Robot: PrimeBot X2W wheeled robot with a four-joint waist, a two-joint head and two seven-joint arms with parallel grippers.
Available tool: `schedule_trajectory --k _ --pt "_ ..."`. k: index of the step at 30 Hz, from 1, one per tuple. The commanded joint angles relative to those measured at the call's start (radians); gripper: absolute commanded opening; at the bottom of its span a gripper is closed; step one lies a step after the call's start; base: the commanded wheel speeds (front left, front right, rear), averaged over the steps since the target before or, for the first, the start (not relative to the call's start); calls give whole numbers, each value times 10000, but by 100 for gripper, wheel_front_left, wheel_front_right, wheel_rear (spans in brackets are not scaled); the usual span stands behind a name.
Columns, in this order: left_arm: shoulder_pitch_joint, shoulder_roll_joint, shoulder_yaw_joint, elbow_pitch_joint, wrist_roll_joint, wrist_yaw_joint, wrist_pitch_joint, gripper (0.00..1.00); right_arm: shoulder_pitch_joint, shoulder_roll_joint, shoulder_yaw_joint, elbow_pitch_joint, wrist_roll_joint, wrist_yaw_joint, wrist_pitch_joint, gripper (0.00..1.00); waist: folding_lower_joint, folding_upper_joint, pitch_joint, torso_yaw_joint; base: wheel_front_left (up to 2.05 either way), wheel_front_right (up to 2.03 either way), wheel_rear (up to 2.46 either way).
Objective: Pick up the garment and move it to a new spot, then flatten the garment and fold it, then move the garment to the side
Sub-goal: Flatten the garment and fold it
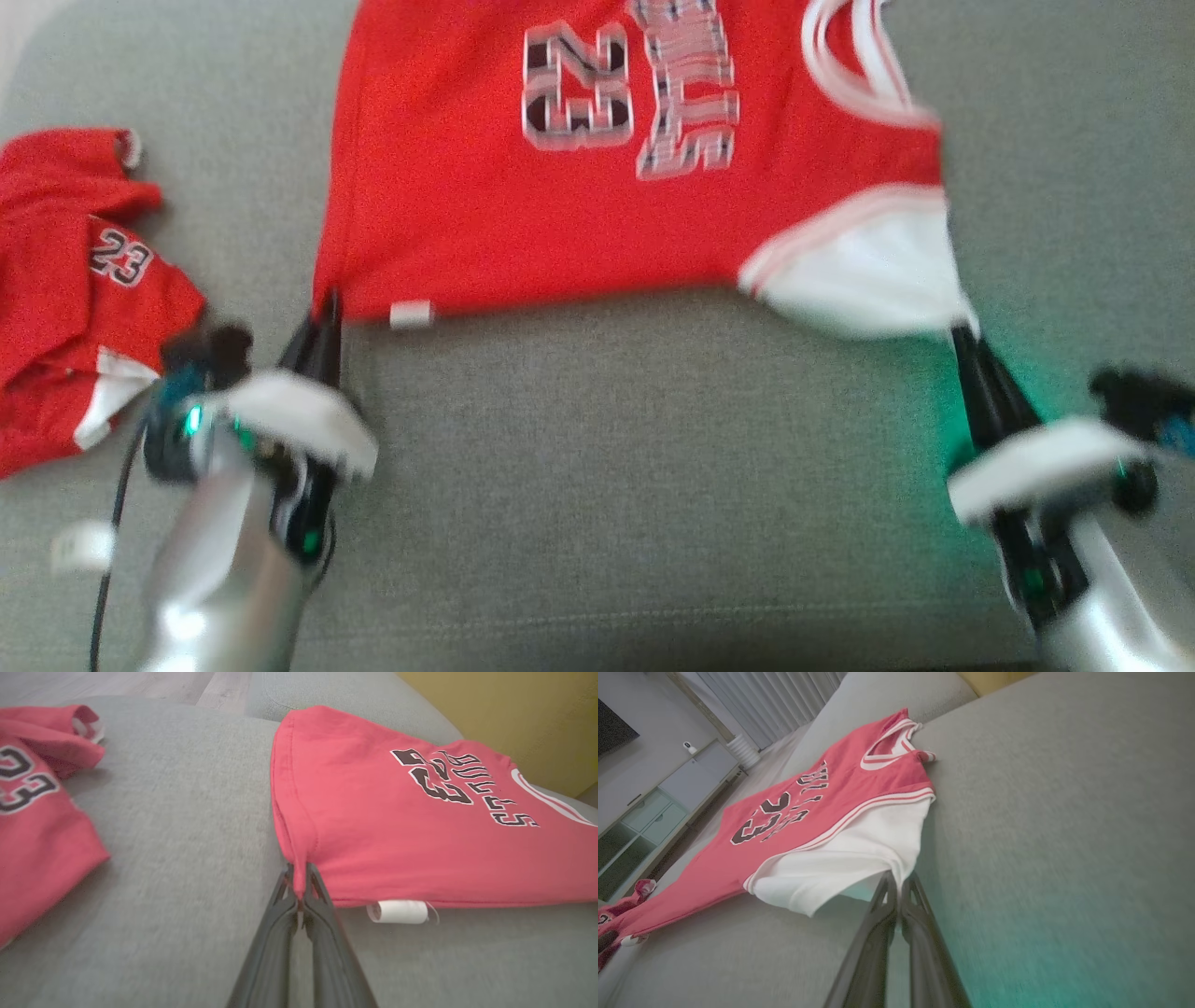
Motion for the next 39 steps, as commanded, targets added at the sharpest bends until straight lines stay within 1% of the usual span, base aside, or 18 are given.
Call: schedule_trajectory --k 1,4,6,9,11,12,15,18,22,24,27,34,39 --pt "296 481 397 -540 71 -46 -119 0 736 -101 -290 -902 -185 40 395 0 1 -1 -422 12 0 0 0" --pt "1292 643 365 -1296 16 0 101 0 2399 265 -1373 -2562 -696 40 1626 0 1 -1 -773 3 0 0 0" --pt "1970 751 396 -1945 -76 100 409 0 3450 710 -2009 -3740 -950 40 2715 0 1 -1 -975 -27 0 0 0" --pt "3039 882 477 -3207 -207 427 997 0 4804 1461 -2829 -5462 -1366 40 4402 0 1 -1 -1252 -71 0 0 0" --pt "3769 934 509 -4195 -273 728 1499 0 5480 1774 -3259 -6468 -1691 40 5390 0 1 -1 -1398 -94 0 0 0" --pt "3769 934 509 -4195 -273 728 1499 0 5480 1774 -3259 -6468 -1691 40 5390 0 1 -1 -1398 -94 0 0 0" --pt "4802 1029 526 -5771 -343 1186 2342 0 6130 2081 -3710 -7624 -1896 40 6617 0 1 -1 -1515 -127 0 0 0" --pt "5612 1104 475 -7200 -418 1566 3244 0 6395 2197 -4021 -8293 -1949 40 7421 0 1 -1 -1549 -129 0 0 0" --pt "6118 1307 455 -8488 -554 1878 4355 0 6355 2230 -4305 -8538 -1798 40 8039 0 1 -1 -1486 -99 0 0 0" --pt "6075 1403 432 -8828 -690 1927 4929 0 6176 2232 -4349 -8526 -2059 40 8382 0 1 -1 -1417 -62 0 0 0" --pt "5796 1512 476 -9070 -983 1962 5682 0 5586 2234 -4288 -8424 -2126 40 8786 0 1 -1 -1236 -87 0 0 0" --pt "4356 1793 497 -8862 -1589 1754 7104 0 3502 2235 -4210 -7904 -2479 40 9700 0 1 -1 -647 -16 0 0 0" --pt "3099 1806 573 -8164 -2164 1503 7763 0 1838 2154 -4179 -7082 -2727 40 9797 0 1 -1 -205 37 0 0 0"
